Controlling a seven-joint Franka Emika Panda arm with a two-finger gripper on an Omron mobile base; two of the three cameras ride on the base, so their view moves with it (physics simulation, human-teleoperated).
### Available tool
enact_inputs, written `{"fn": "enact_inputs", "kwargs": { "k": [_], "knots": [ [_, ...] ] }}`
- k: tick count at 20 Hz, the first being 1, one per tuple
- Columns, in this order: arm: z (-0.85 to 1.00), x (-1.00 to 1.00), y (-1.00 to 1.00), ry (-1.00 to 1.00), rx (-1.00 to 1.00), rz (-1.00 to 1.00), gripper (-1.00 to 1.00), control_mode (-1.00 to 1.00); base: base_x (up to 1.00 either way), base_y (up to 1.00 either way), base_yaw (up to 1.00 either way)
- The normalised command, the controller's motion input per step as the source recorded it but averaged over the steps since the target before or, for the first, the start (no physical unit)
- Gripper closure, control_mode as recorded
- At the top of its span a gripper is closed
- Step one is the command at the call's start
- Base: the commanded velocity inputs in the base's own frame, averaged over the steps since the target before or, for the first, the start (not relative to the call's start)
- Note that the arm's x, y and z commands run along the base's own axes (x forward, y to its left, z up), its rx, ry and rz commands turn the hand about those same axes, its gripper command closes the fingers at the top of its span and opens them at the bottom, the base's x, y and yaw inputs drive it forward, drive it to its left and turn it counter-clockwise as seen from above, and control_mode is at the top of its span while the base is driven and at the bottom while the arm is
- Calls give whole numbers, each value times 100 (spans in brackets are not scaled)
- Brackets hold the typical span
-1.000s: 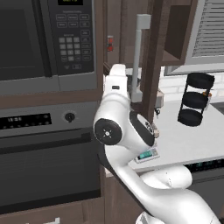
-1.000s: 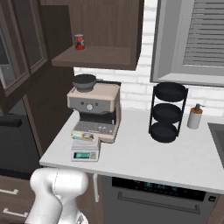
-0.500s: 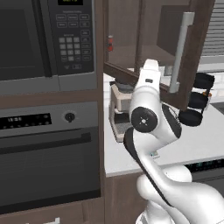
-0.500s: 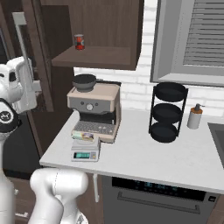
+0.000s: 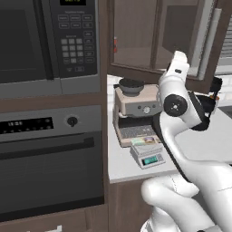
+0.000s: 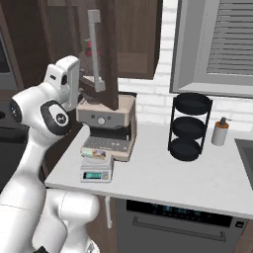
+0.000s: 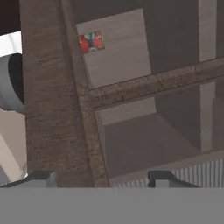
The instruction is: Pick the bar and place it on the digital scale for weighing, and close the cabinet.
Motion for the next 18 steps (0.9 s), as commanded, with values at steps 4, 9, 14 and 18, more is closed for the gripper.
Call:
{"fn": "enact_inputs", "kwargs": {
  "k": [4, 9, 14, 18],
  "knots": [
    [31, 72, -51, -2, 11, 1, -100, -100, 0, 0, 0],
    [20, 70, -46, -8, 15, 5, -100, -100, 0, 0, 0],
    [4, 61, -40, -12, 19, 9, -100, -100, 0, 0, 0],
    [10, 40, -20, -3, 18, 5, -100, -100, 0, 0, 0]
  ]
}}
